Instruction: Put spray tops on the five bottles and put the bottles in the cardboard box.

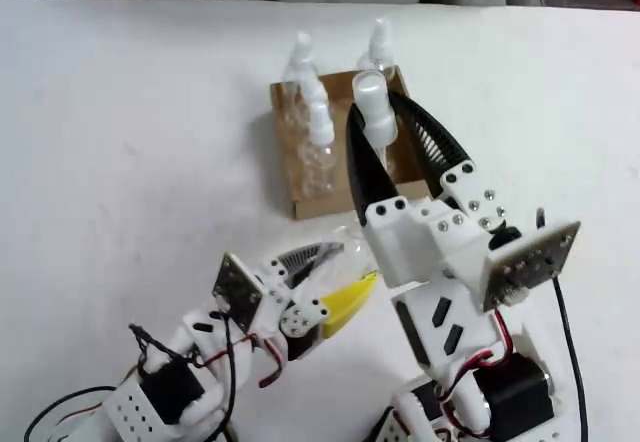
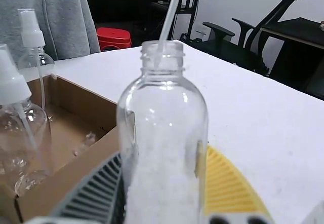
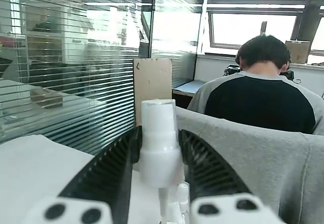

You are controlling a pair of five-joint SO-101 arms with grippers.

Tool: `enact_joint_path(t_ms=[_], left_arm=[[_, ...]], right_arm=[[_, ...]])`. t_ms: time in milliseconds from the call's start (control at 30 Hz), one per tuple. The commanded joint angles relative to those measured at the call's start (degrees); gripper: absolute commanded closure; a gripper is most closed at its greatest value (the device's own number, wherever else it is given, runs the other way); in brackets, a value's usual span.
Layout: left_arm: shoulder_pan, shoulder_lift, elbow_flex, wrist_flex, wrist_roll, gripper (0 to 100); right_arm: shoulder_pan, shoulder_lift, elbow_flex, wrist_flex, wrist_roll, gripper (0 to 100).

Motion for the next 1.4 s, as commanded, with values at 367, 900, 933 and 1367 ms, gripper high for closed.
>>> enact_joint_path(t_ms=[367, 900, 933, 1367], left_arm=[[0.1, -1.2, -0.2, -0.3, -0.5, 98], [-0.2, -1.2, -0.2, -0.4, -0.5, 98], [-0.2, -1.2, -0.2, -0.4, -0.5, 98], [0.0, -1.2, -0.2, -0.3, -0.5, 98]], right_arm=[[0.4, -0.7, 1.1, 13.1, -14.2, 98.4], [-6.5, -4.1, 0.5, 27.5, -14.1, 89.7], [-6.5, -4.1, -0.2, 27.7, -14.1, 90.3], [2.5, -3.4, -5.0, 22.4, -10.5, 98.0]])
